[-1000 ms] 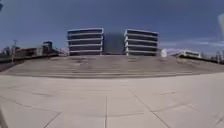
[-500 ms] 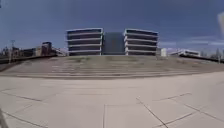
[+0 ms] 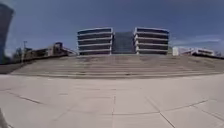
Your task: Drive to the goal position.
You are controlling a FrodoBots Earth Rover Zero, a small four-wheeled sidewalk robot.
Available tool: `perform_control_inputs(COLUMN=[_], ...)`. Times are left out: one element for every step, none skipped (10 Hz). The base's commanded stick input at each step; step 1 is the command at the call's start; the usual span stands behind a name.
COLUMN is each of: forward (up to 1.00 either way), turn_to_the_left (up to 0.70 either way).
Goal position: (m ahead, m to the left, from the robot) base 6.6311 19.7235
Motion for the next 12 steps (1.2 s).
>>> perform_control_inputs(forward=[0.7, 0.7, 0.7, 0.7, 0.7, 0.7, 0.7, 0.7, 0.7, 0.7, 0.7, 0.7], turn_to_the_left=[-0.03, -0.03, -0.03, -0.03, -0.03, -0.03, -0.03, -0.02, -0.02, -0.03, -0.03, -0.02])
